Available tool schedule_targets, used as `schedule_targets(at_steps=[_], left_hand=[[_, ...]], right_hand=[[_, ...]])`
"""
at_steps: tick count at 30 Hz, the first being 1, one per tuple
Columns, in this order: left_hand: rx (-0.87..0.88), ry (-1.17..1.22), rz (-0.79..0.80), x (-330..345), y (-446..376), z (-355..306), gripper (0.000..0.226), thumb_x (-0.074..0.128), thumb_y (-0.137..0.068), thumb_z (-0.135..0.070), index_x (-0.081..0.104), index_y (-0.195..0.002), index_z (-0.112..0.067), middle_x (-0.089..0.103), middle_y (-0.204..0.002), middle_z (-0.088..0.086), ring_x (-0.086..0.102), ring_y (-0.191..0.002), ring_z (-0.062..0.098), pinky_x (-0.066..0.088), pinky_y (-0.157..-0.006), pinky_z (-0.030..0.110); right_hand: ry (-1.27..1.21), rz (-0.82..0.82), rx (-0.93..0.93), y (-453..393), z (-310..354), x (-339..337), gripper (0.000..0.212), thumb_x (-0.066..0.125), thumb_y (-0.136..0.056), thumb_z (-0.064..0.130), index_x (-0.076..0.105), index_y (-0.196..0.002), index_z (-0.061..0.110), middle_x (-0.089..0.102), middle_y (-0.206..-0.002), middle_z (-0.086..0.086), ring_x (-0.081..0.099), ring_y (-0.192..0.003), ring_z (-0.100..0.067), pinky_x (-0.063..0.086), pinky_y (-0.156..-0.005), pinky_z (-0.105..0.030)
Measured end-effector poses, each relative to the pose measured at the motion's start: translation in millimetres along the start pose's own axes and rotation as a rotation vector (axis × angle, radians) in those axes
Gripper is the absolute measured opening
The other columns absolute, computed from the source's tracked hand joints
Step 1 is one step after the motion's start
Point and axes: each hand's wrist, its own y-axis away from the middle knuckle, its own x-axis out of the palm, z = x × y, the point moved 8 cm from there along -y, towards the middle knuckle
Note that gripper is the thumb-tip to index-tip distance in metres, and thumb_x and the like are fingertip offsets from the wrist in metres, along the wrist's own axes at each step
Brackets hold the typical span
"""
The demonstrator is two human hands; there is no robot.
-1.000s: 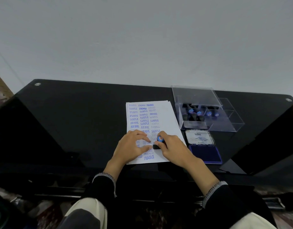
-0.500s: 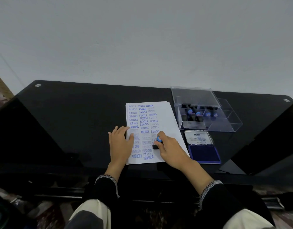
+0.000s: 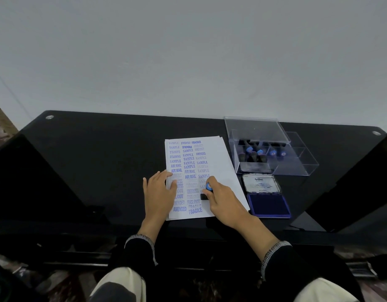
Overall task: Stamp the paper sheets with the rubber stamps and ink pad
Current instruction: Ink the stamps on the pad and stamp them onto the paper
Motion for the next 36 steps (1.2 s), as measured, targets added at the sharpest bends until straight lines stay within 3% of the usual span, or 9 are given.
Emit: schedule_targets(at_steps=[5,7,10,15,20,23,30,36], left_hand=[[0.006,-0.003,-0.002,0.3,0.2,0.7,0.029,0.058,-0.096,-0.028,0.061,-0.123,-0.018,0.057,-0.134,-0.002,0.041,-0.135,0.016,0.003,-0.12,0.042],[0.005,-0.001,-0.005,-0.3,0.8,0.3,0.029,0.058,-0.096,-0.028,0.061,-0.123,-0.018,0.057,-0.134,-0.001,0.042,-0.135,0.016,0.003,-0.12,0.041],[0.004,0.004,-0.007,-1.1,1.4,-0.5,0.028,0.058,-0.096,-0.028,0.061,-0.122,-0.018,0.057,-0.134,-0.001,0.042,-0.134,0.015,0.004,-0.12,0.041],[0.01,0.0,-0.013,-0.8,0.9,-0.8,0.028,0.059,-0.095,-0.027,0.062,-0.121,-0.018,0.058,-0.133,-0.002,0.044,-0.132,0.016,0.005,-0.12,0.042],[0.013,-0.004,-0.01,-0.1,0.4,-0.1,0.027,0.059,-0.095,-0.027,0.062,-0.121,-0.018,0.059,-0.132,-0.001,0.045,-0.132,0.016,0.006,-0.12,0.043],[0.01,-0.004,-0.009,-0.1,0.3,-0.1,0.027,0.059,-0.095,-0.027,0.062,-0.121,-0.018,0.058,-0.133,-0.001,0.044,-0.132,0.016,0.006,-0.121,0.043],[0.009,-0.01,-0.007,1.1,-0.6,1.3,0.028,0.059,-0.095,-0.028,0.061,-0.122,-0.019,0.057,-0.135,-0.002,0.044,-0.132,0.015,0.006,-0.121,0.043],[0.005,0.005,-0.017,1.0,-1.9,2.0,0.028,0.061,-0.094,-0.027,0.062,-0.121,-0.021,0.058,-0.132,-0.003,0.046,-0.13,0.015,0.008,-0.121,0.044]], right_hand=[[0.002,-0.04,-0.007,6.4,-0.8,5.4,0.015,0.041,-0.099,0.011,0.031,-0.092,0.019,0.038,-0.074,0.01,0.046,-0.069,-0.001,0.046,-0.068,-0.03],[0.002,-0.039,-0.005,6.3,-0.6,5.3,0.015,0.041,-0.099,0.01,0.031,-0.092,0.018,0.037,-0.074,0.012,0.045,-0.068,0.004,0.042,-0.064,-0.022],[0.003,-0.037,-0.013,2.9,0.3,3.2,0.012,0.041,-0.1,0.012,0.032,-0.092,0.016,0.039,-0.072,0.006,0.044,-0.063,-0.001,0.035,-0.058,-0.023],[0.026,-0.038,-0.017,0.6,-2.0,5.4,0.012,0.04,-0.1,0.012,0.031,-0.094,0.017,0.04,-0.073,0.003,0.041,-0.063,-0.007,0.036,-0.06,-0.026],[0.018,-0.068,-0.029,7.2,-2.9,9.0,0.014,0.041,-0.098,0.007,0.032,-0.093,0.018,0.039,-0.079,0.007,0.045,-0.074,0.004,0.036,-0.064,-0.018],[0.026,-0.072,-0.03,8.8,-3.8,10.2,0.014,0.041,-0.097,0.007,0.032,-0.094,0.018,0.043,-0.085,0.002,0.045,-0.076,-0.008,0.039,-0.068,-0.021],[0.008,-0.03,-0.018,-3.0,-1.3,4.0,0.011,0.041,-0.099,0.009,0.032,-0.095,0.014,0.037,-0.066,0.007,0.038,-0.056,-0.005,0.03,-0.05,-0.02],[0.007,-0.045,-0.01,-1.1,-1.3,5.2,0.012,0.041,-0.099,0.011,0.031,-0.095,0.016,0.04,-0.069,0.005,0.044,-0.06,-0.004,0.033,-0.054,-0.021]])
